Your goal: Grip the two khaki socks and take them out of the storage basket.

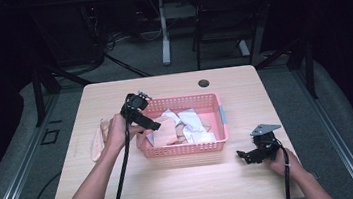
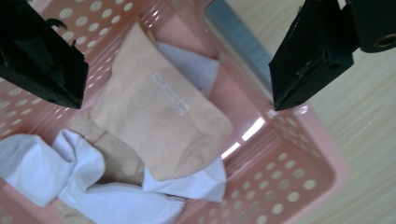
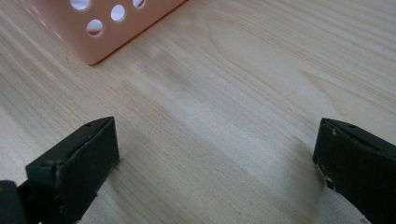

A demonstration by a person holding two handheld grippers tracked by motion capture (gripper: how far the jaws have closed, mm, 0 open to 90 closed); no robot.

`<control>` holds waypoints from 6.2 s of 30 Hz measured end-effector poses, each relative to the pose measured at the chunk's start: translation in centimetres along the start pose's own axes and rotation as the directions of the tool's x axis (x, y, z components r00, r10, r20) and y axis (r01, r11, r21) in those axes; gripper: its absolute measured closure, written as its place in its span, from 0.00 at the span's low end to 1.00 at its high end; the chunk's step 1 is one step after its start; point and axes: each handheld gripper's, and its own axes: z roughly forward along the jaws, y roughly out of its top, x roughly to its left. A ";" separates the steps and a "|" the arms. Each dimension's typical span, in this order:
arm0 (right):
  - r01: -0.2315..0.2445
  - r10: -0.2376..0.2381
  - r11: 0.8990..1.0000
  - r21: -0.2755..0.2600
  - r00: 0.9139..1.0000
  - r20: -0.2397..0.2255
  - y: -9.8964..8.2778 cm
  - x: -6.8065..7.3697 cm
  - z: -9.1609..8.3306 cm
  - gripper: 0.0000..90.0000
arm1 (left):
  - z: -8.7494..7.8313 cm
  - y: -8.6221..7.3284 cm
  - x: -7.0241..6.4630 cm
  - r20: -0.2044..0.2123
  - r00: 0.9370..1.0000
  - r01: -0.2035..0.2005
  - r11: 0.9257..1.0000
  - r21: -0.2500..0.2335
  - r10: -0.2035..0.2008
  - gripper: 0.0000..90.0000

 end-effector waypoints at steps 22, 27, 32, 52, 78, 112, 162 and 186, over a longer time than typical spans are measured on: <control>0.000 0.000 1.000 0.000 1.000 -0.001 0.0 0.0 0.0 0.00 | 5.3 0.2 -3.3 0.025 0.991 -0.130 0.969 0.209 0.128 0.51; 0.000 0.000 1.000 0.000 1.000 -0.001 0.0 0.0 0.0 0.00 | 5.9 0.2 -3.5 0.013 0.991 -0.133 0.958 0.254 0.134 0.70; 0.000 0.000 1.000 0.000 1.000 0.000 0.0 0.0 0.0 0.00 | 5.8 0.2 -3.4 0.013 0.992 -0.127 0.961 0.246 0.128 0.86; 0.000 0.000 1.000 -0.001 1.000 0.001 0.0 0.0 0.0 0.00 | 1.6 0.3 -2.1 -0.010 0.994 -0.103 0.988 0.112 0.105 0.98; 0.000 0.000 1.000 0.000 1.000 0.001 0.0 0.0 0.0 0.00 | -6.3 3.4 -1.6 -0.071 0.988 -0.140 0.990 -0.035 0.137 0.99; 0.002 -0.002 1.000 0.004 1.000 0.000 0.0 0.0 0.0 0.00 | -14.5 1.8 3.7 -0.190 0.982 -0.048 0.988 -0.147 0.019 0.99; 0.000 0.000 1.000 0.000 1.000 0.000 0.0 0.0 0.0 0.00 | -9.8 -10.5 11.9 -0.220 0.940 0.257 0.965 -0.047 -0.261 0.99; 0.000 0.000 1.000 -0.001 1.000 0.001 0.0 0.0 0.0 0.00 | -4.0 -13.7 12.8 -0.139 0.931 0.342 0.940 0.017 -0.337 0.98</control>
